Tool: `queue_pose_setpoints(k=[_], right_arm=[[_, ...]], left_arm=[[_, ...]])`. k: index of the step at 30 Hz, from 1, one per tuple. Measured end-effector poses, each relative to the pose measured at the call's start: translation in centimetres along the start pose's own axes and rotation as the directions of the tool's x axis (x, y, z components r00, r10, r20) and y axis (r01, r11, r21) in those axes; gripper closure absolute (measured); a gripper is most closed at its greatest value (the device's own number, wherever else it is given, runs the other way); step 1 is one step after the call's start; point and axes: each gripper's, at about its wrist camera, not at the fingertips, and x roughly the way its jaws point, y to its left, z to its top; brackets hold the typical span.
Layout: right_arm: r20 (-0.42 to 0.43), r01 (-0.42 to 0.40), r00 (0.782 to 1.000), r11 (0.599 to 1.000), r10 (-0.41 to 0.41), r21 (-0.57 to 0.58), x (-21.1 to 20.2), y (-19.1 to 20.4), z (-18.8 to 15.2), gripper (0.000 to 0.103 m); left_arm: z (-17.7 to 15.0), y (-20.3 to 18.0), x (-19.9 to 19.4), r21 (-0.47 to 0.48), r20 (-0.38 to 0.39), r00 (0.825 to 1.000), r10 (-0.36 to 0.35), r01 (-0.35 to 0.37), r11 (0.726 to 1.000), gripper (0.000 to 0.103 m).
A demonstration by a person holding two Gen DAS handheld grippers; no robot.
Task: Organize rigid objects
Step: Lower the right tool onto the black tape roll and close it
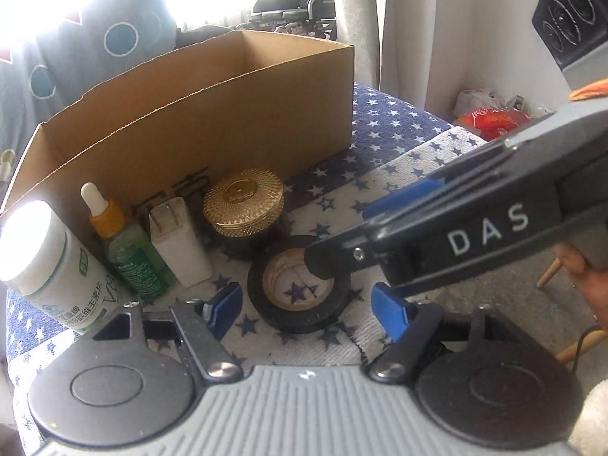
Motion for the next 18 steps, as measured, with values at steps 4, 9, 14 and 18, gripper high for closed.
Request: queue_pose_setpoints(k=[4,9,14,18], right_arm=[[-0.032,-0.001,0.999,1.000,0.001,-0.013,1.1,0.2,0.1,0.058],[-0.058,-0.001,0.998,1.000,0.000,-0.018,2.2,0.3,0.3,0.067],[-0.080,0.024,0.996,0.999,-0.026,-0.026,3.5,0.2,0.4,0.073],[-0.078,0.036,0.996,0.999,-0.036,-0.012,4.0,-0.3,0.3,0.081]], left_arm=[[-0.2,0.2,0.9,-0.005,-0.023,1.000,0.011,-0.011,1.000,0.034],[-0.1,0.5,1.5,-0.023,-0.028,1.000,-0.004,0.004,1.000,0.036],[0.3,0.6,2.0,-0.029,-0.027,1.000,-0.007,0.007,1.000,0.036],[0.3,0.5,2.1,-0.036,-0.018,1.000,-0.006,0.005,0.999,0.036]])
